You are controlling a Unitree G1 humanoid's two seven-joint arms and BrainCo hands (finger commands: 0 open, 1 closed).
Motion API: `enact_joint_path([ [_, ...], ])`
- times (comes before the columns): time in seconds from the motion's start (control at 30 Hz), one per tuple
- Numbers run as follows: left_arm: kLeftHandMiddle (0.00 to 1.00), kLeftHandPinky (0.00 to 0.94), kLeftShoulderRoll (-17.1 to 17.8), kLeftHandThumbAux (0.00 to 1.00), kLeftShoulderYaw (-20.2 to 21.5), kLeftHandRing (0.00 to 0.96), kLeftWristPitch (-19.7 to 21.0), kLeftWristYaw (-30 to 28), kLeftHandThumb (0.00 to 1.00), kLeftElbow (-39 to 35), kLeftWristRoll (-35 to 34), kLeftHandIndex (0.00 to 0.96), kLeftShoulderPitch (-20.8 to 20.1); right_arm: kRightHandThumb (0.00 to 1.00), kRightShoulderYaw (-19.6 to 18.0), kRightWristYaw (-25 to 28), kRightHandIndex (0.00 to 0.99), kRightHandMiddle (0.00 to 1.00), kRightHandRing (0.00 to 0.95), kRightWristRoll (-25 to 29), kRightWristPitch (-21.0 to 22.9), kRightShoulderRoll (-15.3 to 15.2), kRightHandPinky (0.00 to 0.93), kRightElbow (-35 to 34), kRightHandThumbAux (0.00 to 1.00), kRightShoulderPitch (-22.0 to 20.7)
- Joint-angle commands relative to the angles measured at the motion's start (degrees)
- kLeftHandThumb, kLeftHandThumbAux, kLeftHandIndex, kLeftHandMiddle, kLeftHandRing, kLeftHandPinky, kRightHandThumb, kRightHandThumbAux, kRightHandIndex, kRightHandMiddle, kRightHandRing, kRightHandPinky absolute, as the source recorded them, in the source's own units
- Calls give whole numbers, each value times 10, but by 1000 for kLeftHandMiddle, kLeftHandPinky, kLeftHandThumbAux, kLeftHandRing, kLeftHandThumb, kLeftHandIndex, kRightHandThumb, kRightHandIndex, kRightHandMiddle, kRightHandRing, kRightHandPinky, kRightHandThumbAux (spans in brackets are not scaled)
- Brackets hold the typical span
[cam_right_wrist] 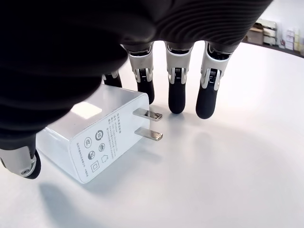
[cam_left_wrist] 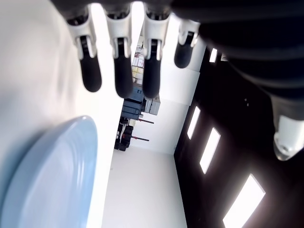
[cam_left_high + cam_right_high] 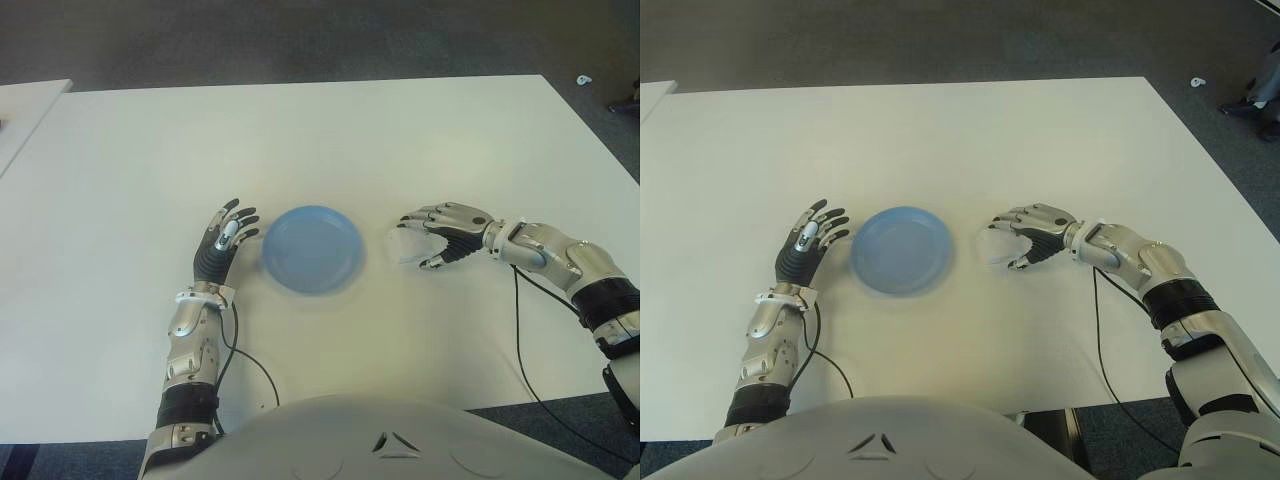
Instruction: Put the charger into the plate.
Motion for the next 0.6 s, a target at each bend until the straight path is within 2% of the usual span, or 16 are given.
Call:
enact_joint_path([
  [0.03,273,287,-2,474,0,281,1,3,0,-2,5,149,4,458,9,7,37,113,155,-12,-14,2,224,2,439,15],
  [0.6,268,279,-2,472,0,275,0,3,0,-3,6,150,4,436,8,14,34,99,125,-11,-17,4,186,1,444,15],
])
